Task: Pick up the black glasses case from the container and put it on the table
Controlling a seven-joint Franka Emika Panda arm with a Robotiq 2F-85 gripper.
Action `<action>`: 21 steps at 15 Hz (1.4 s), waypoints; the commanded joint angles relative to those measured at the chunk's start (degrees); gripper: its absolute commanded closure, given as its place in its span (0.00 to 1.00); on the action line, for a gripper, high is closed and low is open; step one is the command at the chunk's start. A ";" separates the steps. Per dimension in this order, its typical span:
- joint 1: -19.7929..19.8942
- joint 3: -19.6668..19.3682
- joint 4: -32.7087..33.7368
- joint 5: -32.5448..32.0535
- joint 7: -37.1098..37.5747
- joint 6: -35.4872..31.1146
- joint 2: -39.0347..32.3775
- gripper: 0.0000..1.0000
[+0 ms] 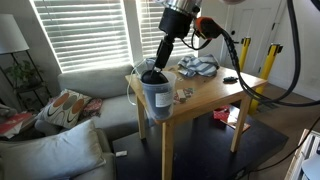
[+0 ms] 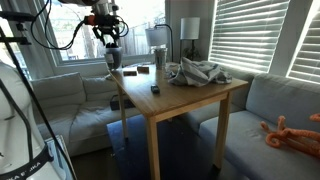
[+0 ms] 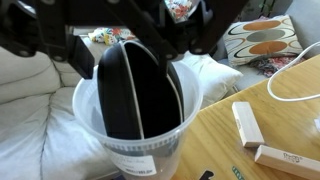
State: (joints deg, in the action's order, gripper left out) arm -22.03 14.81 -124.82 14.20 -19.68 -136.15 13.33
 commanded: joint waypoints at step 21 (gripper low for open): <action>-0.04 1.04 -0.21 -0.27 4.89 8.99 4.37 0.36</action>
State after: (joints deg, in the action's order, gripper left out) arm -22.04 15.73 -124.82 13.91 -15.28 -126.08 18.15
